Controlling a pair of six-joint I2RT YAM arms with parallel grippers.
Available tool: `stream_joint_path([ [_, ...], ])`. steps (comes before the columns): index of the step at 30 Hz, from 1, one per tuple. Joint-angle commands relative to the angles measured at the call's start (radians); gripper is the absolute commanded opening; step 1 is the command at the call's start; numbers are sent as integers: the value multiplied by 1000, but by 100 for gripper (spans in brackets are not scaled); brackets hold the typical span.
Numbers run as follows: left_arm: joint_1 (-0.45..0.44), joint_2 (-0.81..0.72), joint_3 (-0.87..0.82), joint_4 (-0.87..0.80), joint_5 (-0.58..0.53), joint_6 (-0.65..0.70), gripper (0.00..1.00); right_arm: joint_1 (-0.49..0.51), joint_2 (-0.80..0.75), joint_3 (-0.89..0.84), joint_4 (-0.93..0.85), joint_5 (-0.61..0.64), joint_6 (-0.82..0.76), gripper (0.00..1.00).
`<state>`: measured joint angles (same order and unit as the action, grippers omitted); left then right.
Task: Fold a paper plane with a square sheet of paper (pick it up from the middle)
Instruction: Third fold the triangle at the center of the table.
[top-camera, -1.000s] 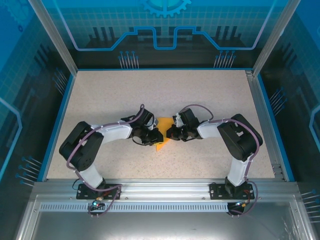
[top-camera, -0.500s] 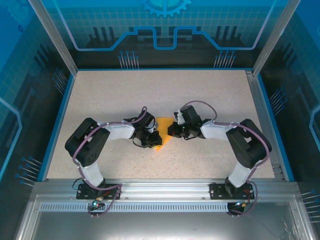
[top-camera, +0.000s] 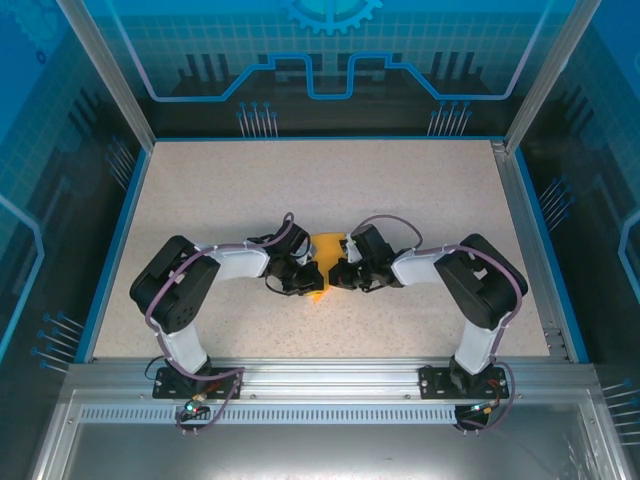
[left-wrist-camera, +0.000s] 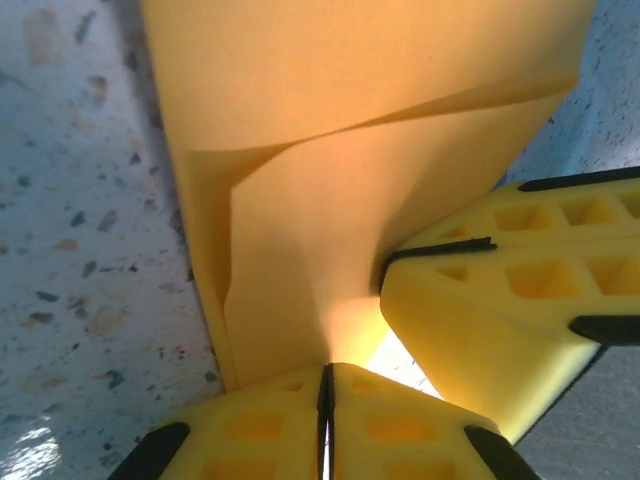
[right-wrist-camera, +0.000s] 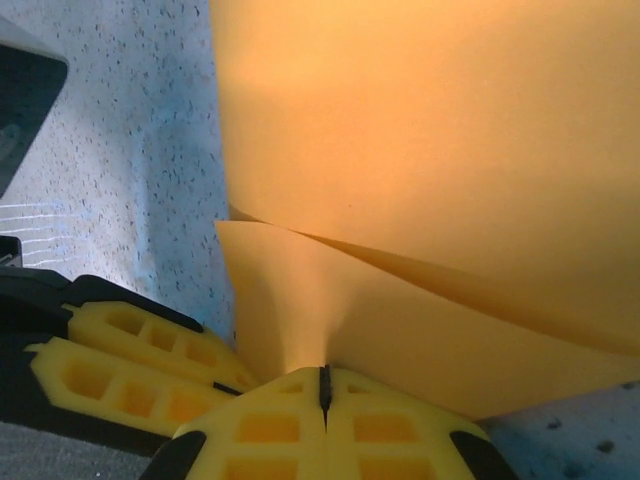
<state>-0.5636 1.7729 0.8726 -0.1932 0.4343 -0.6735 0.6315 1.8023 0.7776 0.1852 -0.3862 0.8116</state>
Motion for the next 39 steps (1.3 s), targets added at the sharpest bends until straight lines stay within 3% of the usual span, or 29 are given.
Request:
stream_joint_path([
  [1,9,31,-39,-44,-74,31,11,-22,52,-31,16,22,5,0],
  [15,9,32,-60,-52,-85,58,10,-214,28,-46,33,40,-45,0],
  [22,8,25,-71,-58,-78,79,10,-246,-44,-26,-13,37,-66,1],
  [29,8,14,-70,-72,-77,109,10,-132,-111,28,-78,21,-77,2],
  [34,9,12,-64,-72,-72,110,10,-47,-57,45,-55,26,-44,2],
  [39,9,8,-55,-78,-69,116,11,-33,13,59,-61,40,-42,0],
])
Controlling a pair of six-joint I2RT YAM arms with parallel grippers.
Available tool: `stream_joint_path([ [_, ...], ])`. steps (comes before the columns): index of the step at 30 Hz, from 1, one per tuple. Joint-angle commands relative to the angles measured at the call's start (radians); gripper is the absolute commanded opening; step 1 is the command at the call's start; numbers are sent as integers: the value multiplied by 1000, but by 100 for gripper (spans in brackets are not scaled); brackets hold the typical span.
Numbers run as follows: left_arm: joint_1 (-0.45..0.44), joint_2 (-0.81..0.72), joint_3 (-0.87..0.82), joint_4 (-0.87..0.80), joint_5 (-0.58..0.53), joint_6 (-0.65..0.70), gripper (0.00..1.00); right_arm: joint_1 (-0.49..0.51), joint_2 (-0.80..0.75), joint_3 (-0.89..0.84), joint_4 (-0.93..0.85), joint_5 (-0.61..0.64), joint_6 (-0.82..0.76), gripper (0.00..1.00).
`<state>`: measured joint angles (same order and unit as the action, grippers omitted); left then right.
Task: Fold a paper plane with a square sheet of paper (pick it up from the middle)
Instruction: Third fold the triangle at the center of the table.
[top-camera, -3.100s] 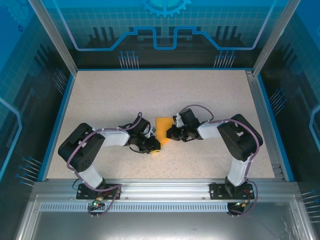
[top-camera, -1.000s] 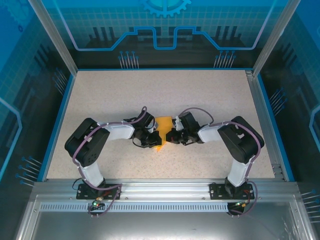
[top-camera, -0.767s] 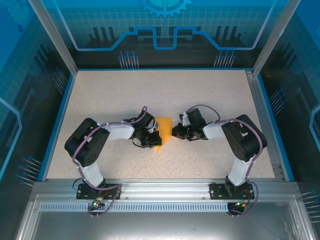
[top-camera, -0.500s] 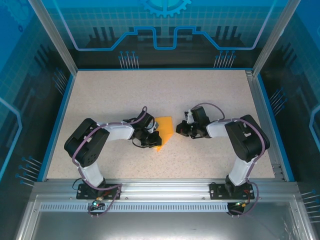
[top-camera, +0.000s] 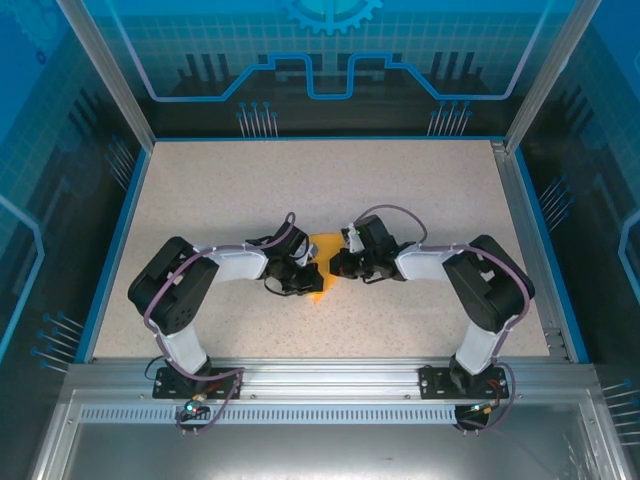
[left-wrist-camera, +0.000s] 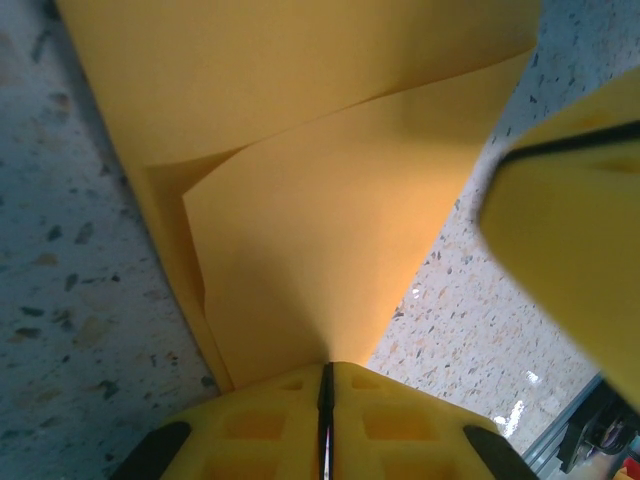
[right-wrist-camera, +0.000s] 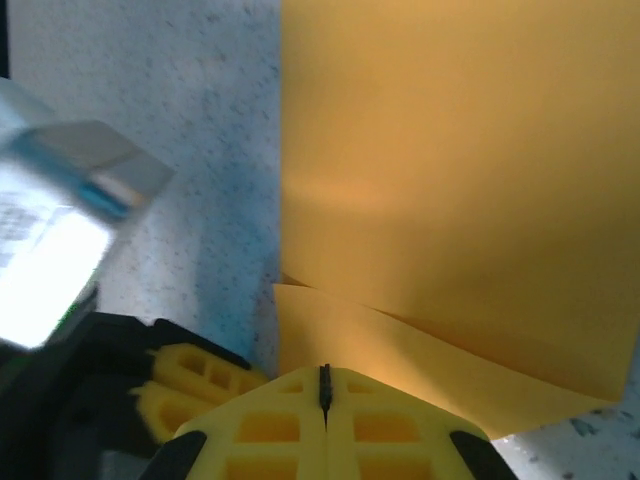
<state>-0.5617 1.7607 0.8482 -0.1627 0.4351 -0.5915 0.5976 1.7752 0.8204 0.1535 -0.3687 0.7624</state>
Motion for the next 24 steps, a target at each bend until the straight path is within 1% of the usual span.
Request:
stream_joint_path([
  [1,7,19,-30,-110,-69,35,11,-2,53,18,-37,28,5,0],
  [7,9,-26,-28,-147,-80,45,12,-22,84,-9,-65,64,-2,0],
  [10,25,-79,-22,-142,-59,6,15,-23,83,-19,-45,38,0,0],
  [14,39,-124,49,-147,-3,-47,13,-22,90,-16,-53,31,-4,0],
  [16,40,-138,61,-99,46,-104,13,-25,88,-21,-49,31,1,0],
  [19,39,-107,75,-46,106,-197,13,-25,90,-15,-50,32,6,0],
  [21,38,-83,53,39,148,-262,13,-25,94,-15,-42,31,14,0],
  [22,38,-71,37,81,160,-297,13,-26,96,-14,-42,30,17,0],
  [24,38,-47,18,122,167,-329,13,-25,97,-9,-46,33,15,0],
])
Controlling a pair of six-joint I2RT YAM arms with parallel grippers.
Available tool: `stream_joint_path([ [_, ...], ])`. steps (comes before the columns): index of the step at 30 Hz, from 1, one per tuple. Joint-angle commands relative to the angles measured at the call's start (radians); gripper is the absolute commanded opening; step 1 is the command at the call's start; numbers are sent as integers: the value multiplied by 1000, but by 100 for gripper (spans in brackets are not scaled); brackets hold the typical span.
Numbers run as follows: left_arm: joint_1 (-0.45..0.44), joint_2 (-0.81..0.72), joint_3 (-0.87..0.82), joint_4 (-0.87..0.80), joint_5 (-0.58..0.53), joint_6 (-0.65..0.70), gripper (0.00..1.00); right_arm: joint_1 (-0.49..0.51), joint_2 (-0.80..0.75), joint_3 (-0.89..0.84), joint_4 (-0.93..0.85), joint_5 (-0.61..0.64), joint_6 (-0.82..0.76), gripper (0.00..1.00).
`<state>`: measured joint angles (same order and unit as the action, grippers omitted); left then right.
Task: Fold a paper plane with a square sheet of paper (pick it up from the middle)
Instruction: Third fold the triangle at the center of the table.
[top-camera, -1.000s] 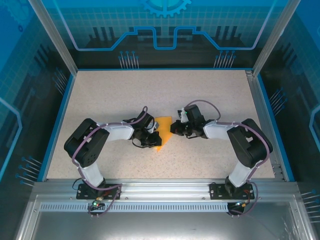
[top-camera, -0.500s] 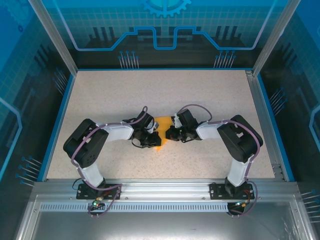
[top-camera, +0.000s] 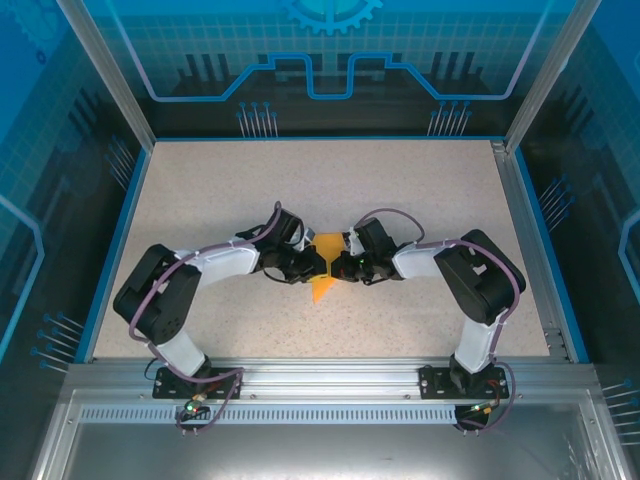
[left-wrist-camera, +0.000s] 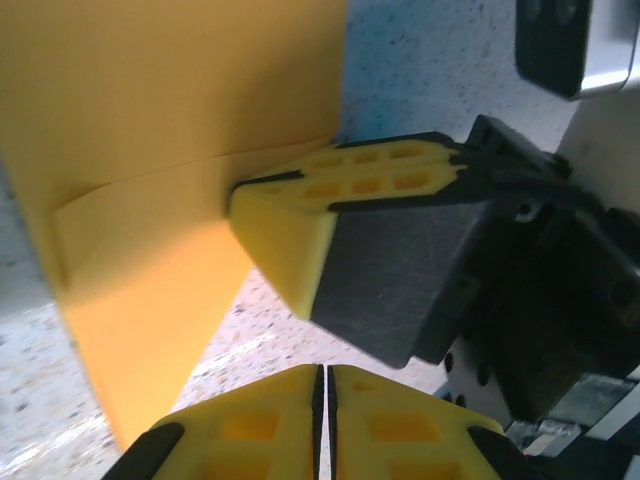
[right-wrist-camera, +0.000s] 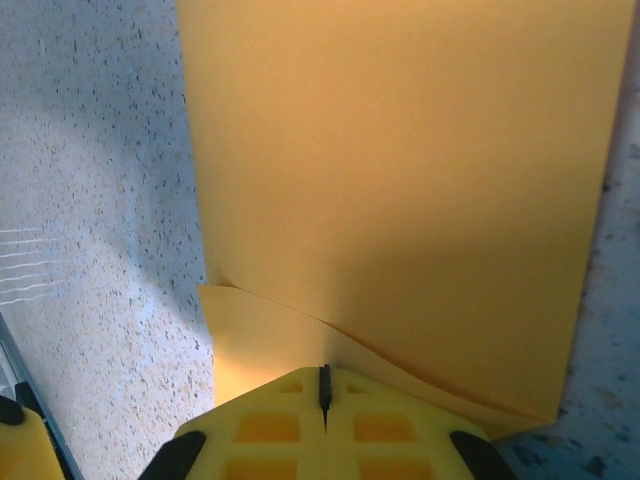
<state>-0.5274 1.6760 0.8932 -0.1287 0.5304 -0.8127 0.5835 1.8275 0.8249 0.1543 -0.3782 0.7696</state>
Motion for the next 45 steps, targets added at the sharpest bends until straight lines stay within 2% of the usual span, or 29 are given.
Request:
stream_joint_path([
  [1,1,49,-34,103,75,-118,13,-11,43,-13,-49,43,8,0],
  [4,-5,83,-36,129,92,-130,13,-11,44,-16,-51,44,7,0],
  [17,-32,117,-10,39,36,-63,11,-14,39,-24,-51,55,14,0],
  [21,-32,53,-48,21,-25,-64,5,-14,41,-23,-55,59,12,0],
  [24,-33,20,-72,31,-31,-68,0,-14,45,-24,-55,62,12,0],
  [36,-57,105,-16,67,-19,-75,0,-13,47,-30,-53,62,12,0],
  [45,-58,118,-40,0,-82,-41,0,-14,58,-27,-51,57,13,0],
])
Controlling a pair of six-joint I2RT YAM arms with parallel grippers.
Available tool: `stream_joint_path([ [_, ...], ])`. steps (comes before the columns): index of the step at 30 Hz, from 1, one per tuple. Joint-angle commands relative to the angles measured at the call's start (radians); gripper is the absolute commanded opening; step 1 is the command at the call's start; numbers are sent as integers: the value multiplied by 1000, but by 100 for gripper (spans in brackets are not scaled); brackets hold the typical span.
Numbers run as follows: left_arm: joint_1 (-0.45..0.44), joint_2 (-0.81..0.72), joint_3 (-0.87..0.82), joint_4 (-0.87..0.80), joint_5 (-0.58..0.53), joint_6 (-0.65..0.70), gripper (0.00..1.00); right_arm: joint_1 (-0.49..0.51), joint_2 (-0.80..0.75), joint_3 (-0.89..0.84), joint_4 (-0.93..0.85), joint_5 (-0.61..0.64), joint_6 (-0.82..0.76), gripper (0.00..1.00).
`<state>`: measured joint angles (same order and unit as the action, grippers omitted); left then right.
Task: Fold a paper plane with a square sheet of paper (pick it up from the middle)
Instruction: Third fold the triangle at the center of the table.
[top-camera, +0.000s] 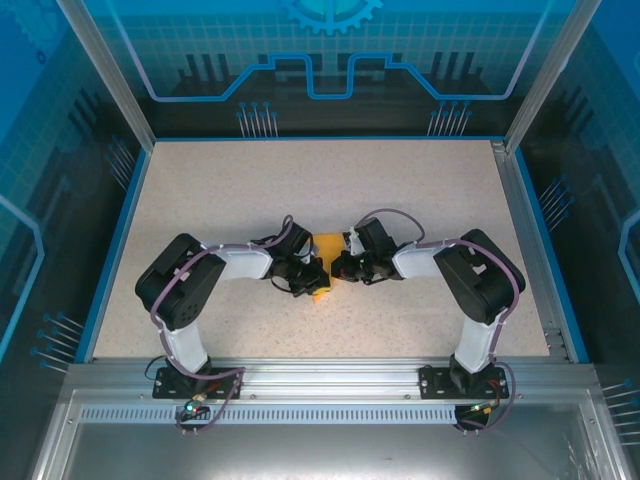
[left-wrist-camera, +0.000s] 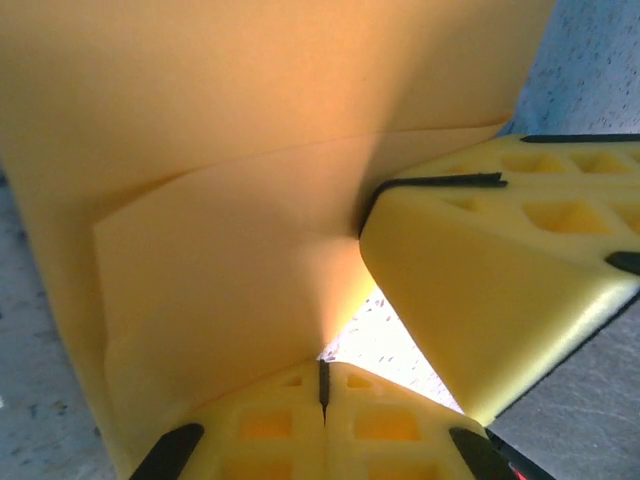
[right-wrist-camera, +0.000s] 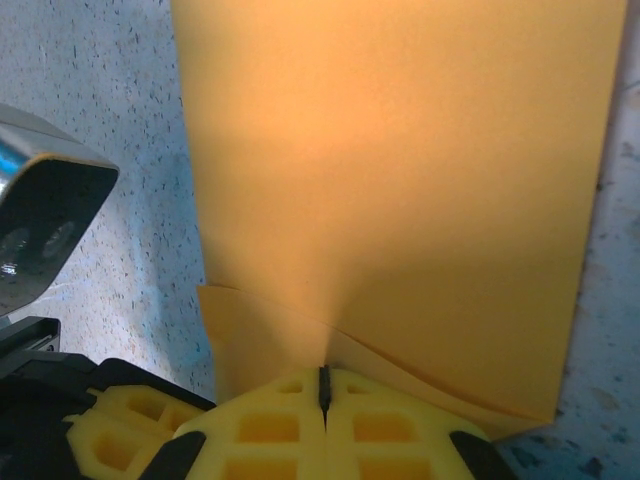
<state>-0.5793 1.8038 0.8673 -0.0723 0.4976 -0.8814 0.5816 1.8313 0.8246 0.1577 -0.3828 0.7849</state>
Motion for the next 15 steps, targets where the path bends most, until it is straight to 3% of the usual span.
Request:
stream_joint_path([
  [1,-6,-22,-36,-65,-52,30,1,-12,56,-25,-56,61,-3,0],
  [8,-4,-148,-221,-43,-20,-3,2,-13,48,-31,-67,71,-6,0],
  [12,-3,-227,-251,-102,-16,25,4,-12,42,-32,-64,67,-2,0],
  [15,-1,-296,-242,-182,-72,38,3,-13,35,-33,-53,57,5,0],
])
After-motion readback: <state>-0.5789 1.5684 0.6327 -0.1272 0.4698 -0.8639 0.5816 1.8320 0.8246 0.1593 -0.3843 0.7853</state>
